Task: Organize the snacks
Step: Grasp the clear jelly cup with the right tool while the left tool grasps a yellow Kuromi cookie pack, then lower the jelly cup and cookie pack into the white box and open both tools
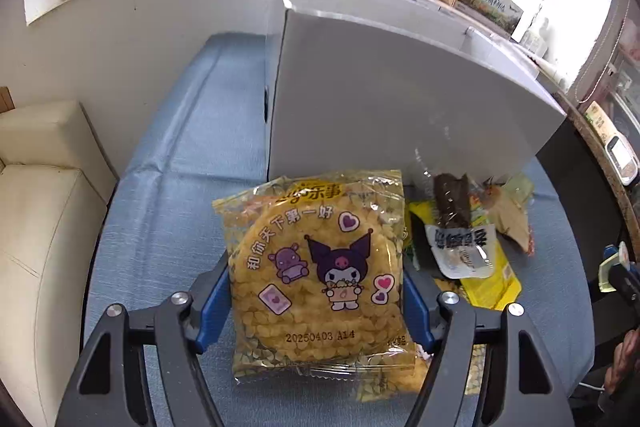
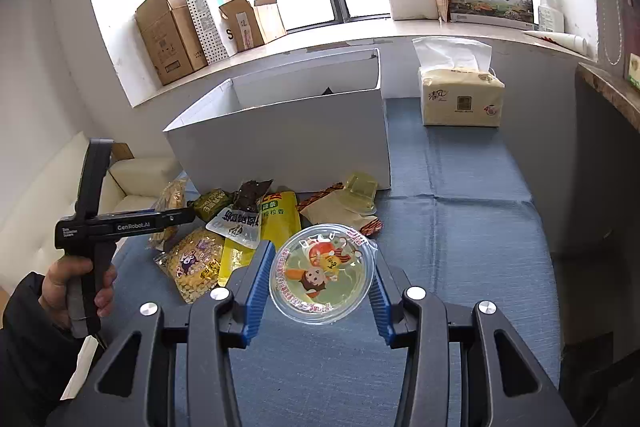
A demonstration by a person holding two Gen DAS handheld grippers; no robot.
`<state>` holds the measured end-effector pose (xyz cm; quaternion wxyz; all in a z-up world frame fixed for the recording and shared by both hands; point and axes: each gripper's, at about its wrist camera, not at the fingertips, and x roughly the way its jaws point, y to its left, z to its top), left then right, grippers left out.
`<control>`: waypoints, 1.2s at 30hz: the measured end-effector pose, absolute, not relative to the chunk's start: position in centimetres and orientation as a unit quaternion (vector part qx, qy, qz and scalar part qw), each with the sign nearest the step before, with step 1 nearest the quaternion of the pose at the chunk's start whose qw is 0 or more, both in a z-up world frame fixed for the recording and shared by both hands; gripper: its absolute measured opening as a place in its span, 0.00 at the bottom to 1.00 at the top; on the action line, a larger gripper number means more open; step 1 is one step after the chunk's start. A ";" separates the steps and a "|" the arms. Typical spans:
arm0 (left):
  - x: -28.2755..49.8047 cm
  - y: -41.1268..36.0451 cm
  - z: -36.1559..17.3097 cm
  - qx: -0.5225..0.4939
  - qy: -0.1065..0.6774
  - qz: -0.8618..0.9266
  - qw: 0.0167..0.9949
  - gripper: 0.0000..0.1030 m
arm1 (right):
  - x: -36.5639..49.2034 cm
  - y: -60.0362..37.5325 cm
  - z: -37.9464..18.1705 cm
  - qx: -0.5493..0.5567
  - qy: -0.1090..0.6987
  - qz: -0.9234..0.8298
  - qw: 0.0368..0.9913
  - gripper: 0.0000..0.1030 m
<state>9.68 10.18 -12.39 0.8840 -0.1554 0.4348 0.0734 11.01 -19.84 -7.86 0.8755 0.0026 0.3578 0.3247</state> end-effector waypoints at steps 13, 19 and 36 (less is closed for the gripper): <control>7.3 8.6 0.4 -0.159 0.354 0.007 0.921 0.74 | 11.8 -17.6 -4.7 0.010 0.338 0.359 0.870 0.47; 10.8 7.9 5.4 -0.118 0.324 0.012 0.938 0.74 | 15.2 -15.7 -0.6 0.026 0.307 0.384 0.870 0.47; 23.5 11.0 1.5 -0.098 0.382 0.059 0.917 1.00 | 30.8 -10.9 0.8 0.081 0.365 0.344 0.862 1.00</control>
